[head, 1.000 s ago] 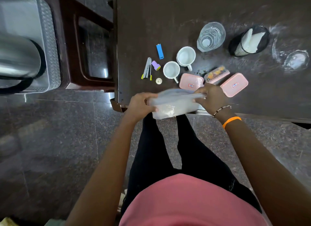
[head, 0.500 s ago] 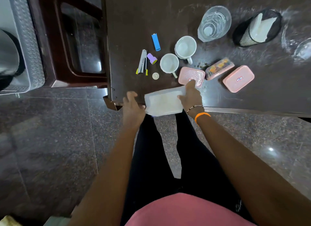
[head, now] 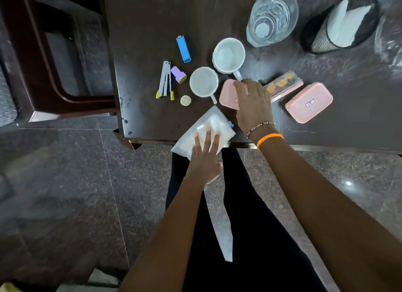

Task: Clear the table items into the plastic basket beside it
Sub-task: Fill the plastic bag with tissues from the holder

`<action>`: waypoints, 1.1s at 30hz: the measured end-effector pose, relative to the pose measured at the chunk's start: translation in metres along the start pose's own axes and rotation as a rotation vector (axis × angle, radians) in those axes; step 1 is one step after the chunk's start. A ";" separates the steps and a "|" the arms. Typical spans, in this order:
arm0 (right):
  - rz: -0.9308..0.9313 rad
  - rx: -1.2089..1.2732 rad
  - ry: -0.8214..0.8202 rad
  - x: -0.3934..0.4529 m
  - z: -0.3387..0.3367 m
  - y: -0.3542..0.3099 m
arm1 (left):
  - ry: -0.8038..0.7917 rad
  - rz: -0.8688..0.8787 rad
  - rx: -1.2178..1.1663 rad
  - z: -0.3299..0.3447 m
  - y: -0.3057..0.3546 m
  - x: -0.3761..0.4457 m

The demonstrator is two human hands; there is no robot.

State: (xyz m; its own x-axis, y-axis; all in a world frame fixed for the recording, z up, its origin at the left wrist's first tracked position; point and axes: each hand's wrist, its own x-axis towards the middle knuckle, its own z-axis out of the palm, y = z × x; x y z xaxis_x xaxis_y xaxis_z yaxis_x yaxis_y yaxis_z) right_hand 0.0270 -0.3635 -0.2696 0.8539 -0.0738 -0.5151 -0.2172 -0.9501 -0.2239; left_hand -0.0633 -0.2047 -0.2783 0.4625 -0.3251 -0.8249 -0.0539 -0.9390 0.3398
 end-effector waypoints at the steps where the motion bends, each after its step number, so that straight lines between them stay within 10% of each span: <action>1: 0.003 -0.004 0.011 0.000 0.000 0.001 | 0.023 0.011 -0.011 -0.001 0.002 0.002; 15: 0.194 0.204 -0.054 -0.043 -0.002 0.024 | 0.143 0.176 -0.049 -0.053 0.040 0.062; 23: 0.166 0.444 0.140 -0.047 -0.028 0.035 | 0.463 0.111 -0.383 -0.077 0.064 0.039; 28: 0.575 0.877 0.564 -0.007 -0.069 0.082 | 0.518 -0.007 -0.535 -0.096 0.100 0.048; 33: 0.913 1.139 0.533 0.047 -0.092 0.129 | 0.443 -0.071 -0.810 -0.122 0.128 0.067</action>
State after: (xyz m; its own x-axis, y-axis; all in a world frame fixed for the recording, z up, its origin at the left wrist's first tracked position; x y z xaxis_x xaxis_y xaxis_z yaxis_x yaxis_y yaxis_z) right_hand 0.0829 -0.5172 -0.2463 0.2461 -0.8086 -0.5343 -0.7595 0.1815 -0.6246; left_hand 0.0691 -0.3323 -0.2346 0.7463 -0.0402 -0.6644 0.5453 -0.5356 0.6448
